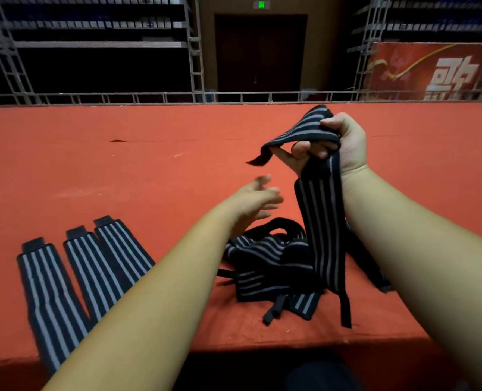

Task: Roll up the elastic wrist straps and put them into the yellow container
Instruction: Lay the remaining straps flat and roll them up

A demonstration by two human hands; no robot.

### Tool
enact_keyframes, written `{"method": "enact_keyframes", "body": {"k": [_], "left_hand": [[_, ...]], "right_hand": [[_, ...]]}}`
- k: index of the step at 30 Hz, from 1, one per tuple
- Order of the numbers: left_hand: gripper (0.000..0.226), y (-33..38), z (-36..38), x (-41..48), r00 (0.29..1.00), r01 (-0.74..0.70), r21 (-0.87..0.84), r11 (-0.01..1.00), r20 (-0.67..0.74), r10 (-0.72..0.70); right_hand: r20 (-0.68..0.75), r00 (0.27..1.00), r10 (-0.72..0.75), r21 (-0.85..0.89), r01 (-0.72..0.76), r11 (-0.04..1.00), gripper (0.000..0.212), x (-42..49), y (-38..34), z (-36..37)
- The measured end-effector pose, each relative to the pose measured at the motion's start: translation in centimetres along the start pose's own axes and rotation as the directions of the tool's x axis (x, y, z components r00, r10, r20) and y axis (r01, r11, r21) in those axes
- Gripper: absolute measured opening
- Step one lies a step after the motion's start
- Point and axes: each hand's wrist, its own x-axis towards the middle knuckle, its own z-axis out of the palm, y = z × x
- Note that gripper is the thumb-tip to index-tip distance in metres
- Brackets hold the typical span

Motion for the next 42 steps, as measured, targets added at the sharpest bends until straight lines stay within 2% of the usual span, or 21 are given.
{"method": "enact_keyframes", "body": {"k": [2,4,7,11,14,18,22,25,28,30,32,35,38,42], "left_hand": [[0.055,1.4,0.1,-0.6,0.996,-0.081,-0.335,0.939,0.001,0.086],[0.050,2.3,-0.6,-0.7,0.986,-0.163,-0.500,0.850,-0.115,0.122],[0.041,2.9,-2.2,-1.3,0.969,-0.231,-0.557,0.798,-0.202,0.139],[0.016,3.3,-4.2,-2.8,0.950,-0.274,-0.592,0.758,-0.291,0.116],[0.017,3.8,-5.7,-3.7,0.934,-0.318,-0.534,0.783,-0.318,0.162],[0.041,4.2,-7.7,-5.4,0.946,-0.319,-0.464,0.826,-0.209,0.248],[0.034,4.4,-9.4,-6.9,0.946,-0.321,-0.410,0.854,-0.180,0.269],[0.055,4.4,-10.2,-7.8,0.959,-0.283,-0.344,0.895,-0.134,0.251],[0.070,3.7,-10.5,-8.7,0.973,-0.218,-0.142,0.966,-0.112,0.203],[0.075,2.9,-10.7,-9.2,0.978,-0.204,-0.141,0.969,-0.069,0.196],[0.080,2.0,-10.9,-9.4,0.980,-0.198,-0.141,0.970,0.003,0.200],[0.074,1.1,-11.4,-9.4,0.981,-0.191,-0.052,0.980,0.023,0.192],[0.062,0.6,-12.0,-9.5,0.982,-0.183,-0.058,0.981,0.040,0.185],[0.022,0.3,-12.9,-9.3,0.964,-0.155,0.030,0.987,-0.214,0.158]], "right_hand": [[0.011,1.000,0.016,0.089,-0.017,0.996,0.035,-0.4,0.8,0.6],[0.039,0.997,0.060,0.134,-0.064,0.989,0.036,-0.7,1.4,1.0],[-0.021,0.992,0.127,0.104,-0.124,0.987,0.037,-0.3,2.3,0.6],[-0.160,0.956,0.245,-0.022,-0.251,0.968,0.042,0.0,3.8,0.4],[-0.205,0.910,0.360,-0.062,-0.379,0.923,0.037,0.0,4.8,0.7],[-0.196,0.878,0.436,-0.078,-0.457,0.886,0.029,0.3,6.6,1.4],[-0.211,0.872,0.443,-0.122,-0.473,0.873,0.036,0.5,7.9,2.1],[-0.183,0.848,0.498,-0.092,-0.519,0.850,0.033,0.6,8.7,2.3],[-0.174,0.854,0.490,-0.099,-0.511,0.854,0.024,0.8,9.7,2.5],[-0.134,0.859,0.495,-0.080,-0.507,0.858,0.020,0.7,10.2,3.0],[-0.094,0.854,0.512,-0.035,-0.517,0.855,0.026,0.6,10.6,3.3],[-0.045,0.855,0.517,0.041,-0.516,0.856,0.027,0.4,10.6,3.6],[-0.035,0.846,0.532,0.079,-0.528,0.845,0.023,0.6,10.6,3.8],[-0.058,0.847,0.528,-0.008,-0.530,0.848,0.036,1.1,10.5,3.5]]}}
